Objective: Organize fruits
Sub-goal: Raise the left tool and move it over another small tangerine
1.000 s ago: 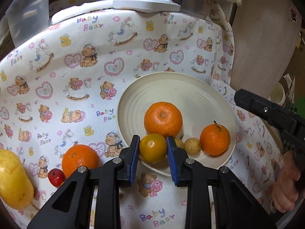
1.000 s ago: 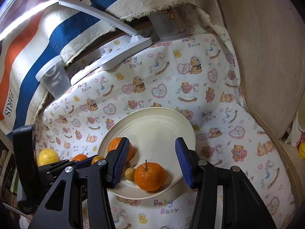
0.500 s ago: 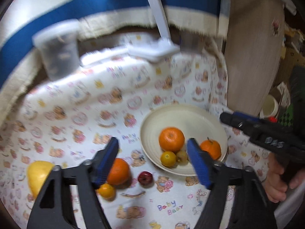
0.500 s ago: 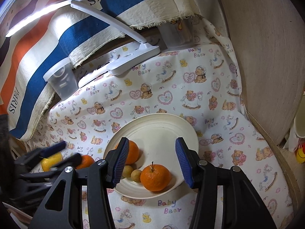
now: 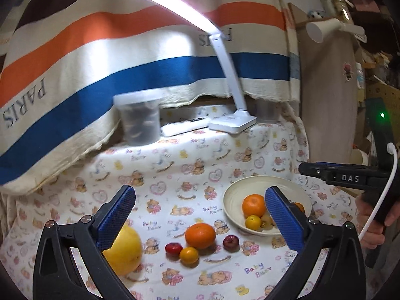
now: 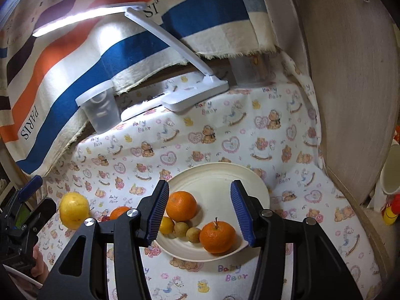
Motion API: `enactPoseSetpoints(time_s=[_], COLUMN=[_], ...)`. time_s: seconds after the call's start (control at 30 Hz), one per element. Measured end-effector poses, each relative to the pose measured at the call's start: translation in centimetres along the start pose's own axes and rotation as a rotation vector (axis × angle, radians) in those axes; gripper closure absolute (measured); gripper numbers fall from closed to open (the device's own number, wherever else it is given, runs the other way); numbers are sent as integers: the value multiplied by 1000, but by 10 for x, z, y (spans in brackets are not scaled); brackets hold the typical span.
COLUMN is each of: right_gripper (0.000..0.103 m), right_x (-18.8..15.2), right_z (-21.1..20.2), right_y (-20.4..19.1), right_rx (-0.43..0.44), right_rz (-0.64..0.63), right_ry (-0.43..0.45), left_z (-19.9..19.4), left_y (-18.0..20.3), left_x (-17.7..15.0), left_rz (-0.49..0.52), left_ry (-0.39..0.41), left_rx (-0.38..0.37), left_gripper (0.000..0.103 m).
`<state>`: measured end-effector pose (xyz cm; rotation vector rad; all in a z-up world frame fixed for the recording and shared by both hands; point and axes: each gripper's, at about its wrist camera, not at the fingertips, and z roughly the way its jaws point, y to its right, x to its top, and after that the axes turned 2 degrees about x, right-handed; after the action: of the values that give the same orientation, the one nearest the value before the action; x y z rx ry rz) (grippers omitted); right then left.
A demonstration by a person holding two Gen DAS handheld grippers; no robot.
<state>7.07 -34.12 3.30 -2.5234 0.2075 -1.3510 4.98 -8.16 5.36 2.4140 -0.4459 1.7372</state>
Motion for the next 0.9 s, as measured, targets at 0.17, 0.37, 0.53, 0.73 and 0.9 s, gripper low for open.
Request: enactPoseSetpoints(time_s=[0.17, 0.37, 0.53, 0.73, 0.9], right_gripper=[48, 47, 47, 47, 47], right_x=[-2, -5, -7, -9, -11], right_z=[3, 4, 6, 9, 15], right_y=[-2, -7, -10, -11, -9], right_rx=[0, -12, -14, -17, -20], right_rz=[-2, -23, -34, -34, -31], right_ry=[-10, -11, -18, -30, -51], left_z=[9, 24, 51, 81, 86], left_y=[-7, -7, -10, -26, -35], left_x=[-9, -23, -38, -64, -72], left_rz=[-41, -45, -82, -251, -310], left_ry=[-68, -129, -286, -502, -539], left_rx=[11, 1, 63, -43, -37], left_gripper=[1, 10, 30, 58, 68])
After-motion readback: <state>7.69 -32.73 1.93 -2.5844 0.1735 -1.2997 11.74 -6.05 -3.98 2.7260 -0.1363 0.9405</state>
